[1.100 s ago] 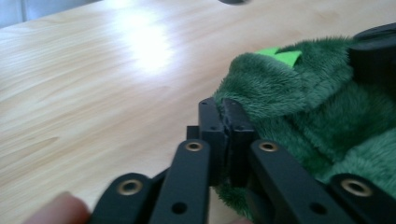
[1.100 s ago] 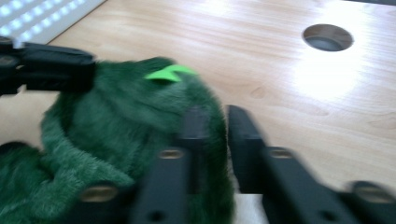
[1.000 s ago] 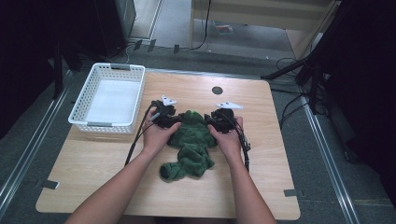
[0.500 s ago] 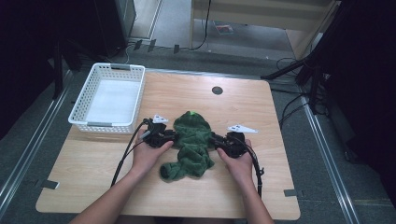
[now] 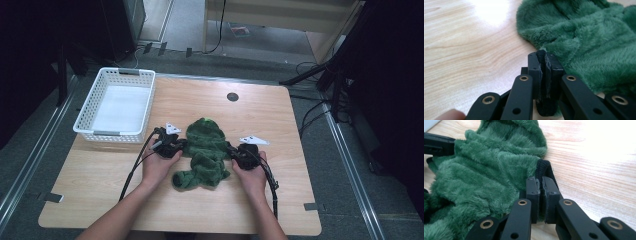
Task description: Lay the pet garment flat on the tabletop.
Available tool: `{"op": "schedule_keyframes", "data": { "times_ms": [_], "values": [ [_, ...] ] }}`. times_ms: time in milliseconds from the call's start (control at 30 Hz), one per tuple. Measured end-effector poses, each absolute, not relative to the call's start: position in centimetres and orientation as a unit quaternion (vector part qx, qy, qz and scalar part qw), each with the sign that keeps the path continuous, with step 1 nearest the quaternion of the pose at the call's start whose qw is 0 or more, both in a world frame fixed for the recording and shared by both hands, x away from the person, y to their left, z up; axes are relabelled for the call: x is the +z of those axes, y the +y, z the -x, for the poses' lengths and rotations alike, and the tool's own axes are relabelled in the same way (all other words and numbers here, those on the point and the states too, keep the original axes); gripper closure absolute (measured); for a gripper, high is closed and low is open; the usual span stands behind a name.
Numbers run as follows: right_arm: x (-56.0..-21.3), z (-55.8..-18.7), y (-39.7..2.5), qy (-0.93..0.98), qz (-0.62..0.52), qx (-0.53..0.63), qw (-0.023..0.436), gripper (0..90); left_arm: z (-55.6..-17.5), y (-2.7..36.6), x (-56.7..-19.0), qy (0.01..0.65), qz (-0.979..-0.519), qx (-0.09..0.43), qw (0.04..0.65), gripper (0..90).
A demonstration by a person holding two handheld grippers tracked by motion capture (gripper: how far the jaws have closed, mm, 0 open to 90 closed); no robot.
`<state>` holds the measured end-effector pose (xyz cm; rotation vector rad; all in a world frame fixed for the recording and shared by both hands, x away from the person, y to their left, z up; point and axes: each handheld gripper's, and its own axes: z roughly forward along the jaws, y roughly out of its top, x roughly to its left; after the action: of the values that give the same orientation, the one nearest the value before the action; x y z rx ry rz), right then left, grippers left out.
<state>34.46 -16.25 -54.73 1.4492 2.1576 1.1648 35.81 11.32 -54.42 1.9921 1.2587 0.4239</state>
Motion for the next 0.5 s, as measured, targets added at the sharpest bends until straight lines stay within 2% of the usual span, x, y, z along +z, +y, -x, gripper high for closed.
{"op": "schedule_keyframes", "data": {
  "times_ms": [300, 400, 500],
  "values": [
    [-54.9, -36.2, -15.7, 0.734, -0.524, 0.4, 0.165, 85.4, -37.5, 10.8, -54.4, 0.509, -0.761, 0.171, 0.365, 81.9],
    [-54.5, -36.4, -15.7, 0.73, -0.532, 0.403, 0.148, 78.3, -36.5, 11.3, -54.0, 0.503, -0.752, 0.195, 0.378, 63.4],
    [-53.2, -35.4, -15.5, 0.736, -0.508, 0.421, 0.149, 66.1, -34.9, 12.5, -52.8, 0.498, -0.74, 0.194, 0.407, 57.0]
  ]
}}
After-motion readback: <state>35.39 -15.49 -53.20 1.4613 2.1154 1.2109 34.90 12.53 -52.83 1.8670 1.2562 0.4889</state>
